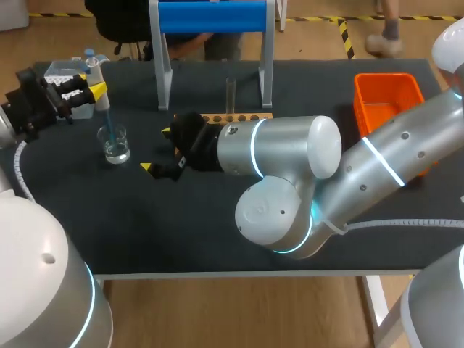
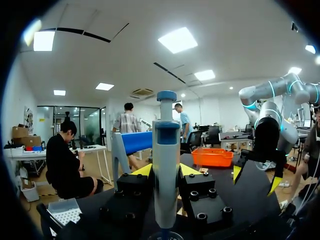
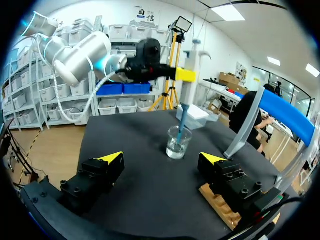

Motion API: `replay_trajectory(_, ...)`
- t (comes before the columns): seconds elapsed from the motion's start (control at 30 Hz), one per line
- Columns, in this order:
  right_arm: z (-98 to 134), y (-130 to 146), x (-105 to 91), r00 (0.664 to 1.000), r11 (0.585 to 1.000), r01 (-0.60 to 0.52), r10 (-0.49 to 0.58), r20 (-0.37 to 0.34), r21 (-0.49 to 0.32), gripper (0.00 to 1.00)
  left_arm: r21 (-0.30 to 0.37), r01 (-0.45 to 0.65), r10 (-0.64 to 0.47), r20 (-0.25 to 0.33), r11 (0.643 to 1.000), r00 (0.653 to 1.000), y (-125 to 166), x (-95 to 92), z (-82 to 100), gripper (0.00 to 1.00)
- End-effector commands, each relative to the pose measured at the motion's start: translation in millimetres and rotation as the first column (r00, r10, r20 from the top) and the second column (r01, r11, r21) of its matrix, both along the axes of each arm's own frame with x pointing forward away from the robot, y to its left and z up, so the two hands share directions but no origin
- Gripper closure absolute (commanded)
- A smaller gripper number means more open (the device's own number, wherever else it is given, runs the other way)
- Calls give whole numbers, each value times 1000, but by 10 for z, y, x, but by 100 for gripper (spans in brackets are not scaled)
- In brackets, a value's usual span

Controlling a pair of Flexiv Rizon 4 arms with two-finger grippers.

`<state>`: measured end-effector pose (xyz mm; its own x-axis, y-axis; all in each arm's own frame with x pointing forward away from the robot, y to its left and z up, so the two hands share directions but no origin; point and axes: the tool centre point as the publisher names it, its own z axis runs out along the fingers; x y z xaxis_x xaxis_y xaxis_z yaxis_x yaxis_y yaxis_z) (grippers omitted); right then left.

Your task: Invert the test tube, pick up the pipette, mount the tip to pipette, aspirate from beaker and dispense into the tube, eject the tip, return the pipette, and cap with the stopper.

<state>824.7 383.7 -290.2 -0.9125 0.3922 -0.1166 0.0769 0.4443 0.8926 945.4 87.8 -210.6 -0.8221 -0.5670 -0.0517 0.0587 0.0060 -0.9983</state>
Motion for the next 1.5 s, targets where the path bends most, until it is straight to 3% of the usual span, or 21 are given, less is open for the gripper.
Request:
replay_trajectory(0.03,333,-235,76,993,993,-117,117,-14,5,0,-3,7,-7,2,1000,1000,18,10,-11,100)
replay_trajectory(0.4,1006,-423,171,952,952,-306,305,30,14,0,-3,7,-7,2,1000,1000,18,10,-11,100)
replay_trajectory(0.5,1112,-436,199,928,928,-371,371,3,25,0,-3,7,-7,2,1000,1000,18,10,-11,100)
replay_trajectory(0.97,1454,-259,306,829,828,-547,556,-57,121,0,-3,7,-7,2,1000,1000,18,10,-11,100)
replay_trajectory(1.5,1735,95,541,772,753,-621,636,1,217,0,-3,7,-7,2,1000,1000,18,10,-11,100)
